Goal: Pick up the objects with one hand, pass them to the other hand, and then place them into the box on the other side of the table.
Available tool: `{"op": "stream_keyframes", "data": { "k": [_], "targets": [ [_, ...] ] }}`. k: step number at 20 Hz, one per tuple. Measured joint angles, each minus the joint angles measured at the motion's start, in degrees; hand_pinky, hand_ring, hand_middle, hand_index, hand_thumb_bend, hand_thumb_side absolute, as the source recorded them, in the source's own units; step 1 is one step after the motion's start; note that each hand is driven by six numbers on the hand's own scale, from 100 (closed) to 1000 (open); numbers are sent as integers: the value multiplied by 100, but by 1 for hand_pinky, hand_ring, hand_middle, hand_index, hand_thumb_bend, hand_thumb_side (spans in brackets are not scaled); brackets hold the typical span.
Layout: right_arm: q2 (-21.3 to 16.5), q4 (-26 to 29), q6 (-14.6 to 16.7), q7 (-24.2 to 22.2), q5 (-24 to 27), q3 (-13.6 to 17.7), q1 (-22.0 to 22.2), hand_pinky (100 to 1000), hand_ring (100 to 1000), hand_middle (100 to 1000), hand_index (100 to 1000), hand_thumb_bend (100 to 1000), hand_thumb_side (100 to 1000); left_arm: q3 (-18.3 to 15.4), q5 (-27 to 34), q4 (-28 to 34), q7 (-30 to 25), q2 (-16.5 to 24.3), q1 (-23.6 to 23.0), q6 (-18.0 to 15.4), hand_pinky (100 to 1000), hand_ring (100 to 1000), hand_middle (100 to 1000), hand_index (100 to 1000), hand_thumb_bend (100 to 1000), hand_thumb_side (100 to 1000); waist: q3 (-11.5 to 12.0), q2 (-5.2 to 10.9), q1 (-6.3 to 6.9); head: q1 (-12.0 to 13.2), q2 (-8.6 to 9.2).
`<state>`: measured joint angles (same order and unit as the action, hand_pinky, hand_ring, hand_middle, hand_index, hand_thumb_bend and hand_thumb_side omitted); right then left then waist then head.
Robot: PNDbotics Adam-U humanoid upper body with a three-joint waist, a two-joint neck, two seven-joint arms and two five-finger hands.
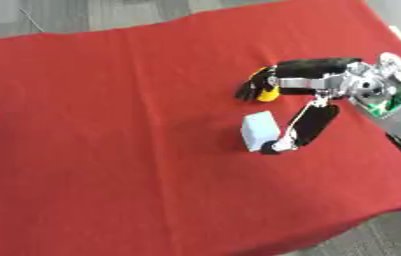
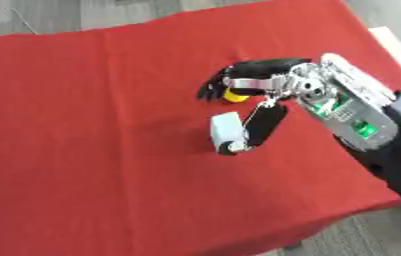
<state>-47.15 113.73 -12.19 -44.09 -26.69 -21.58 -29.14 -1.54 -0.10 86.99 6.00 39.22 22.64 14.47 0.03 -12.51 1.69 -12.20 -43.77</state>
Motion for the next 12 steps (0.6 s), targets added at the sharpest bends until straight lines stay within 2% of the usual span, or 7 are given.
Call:
{"op": "stream_keyframes", "data": {
  "k": [12],
  "targets": [
    [106, -4, 79, -459, -953, -46, -12, 896, 852, 820, 896, 454, 233, 0, -2, -37, -12, -1, -63, -6, 814, 804, 786, 735, 156, 769, -45, 0, 1, -7, 0]
  ]
}}
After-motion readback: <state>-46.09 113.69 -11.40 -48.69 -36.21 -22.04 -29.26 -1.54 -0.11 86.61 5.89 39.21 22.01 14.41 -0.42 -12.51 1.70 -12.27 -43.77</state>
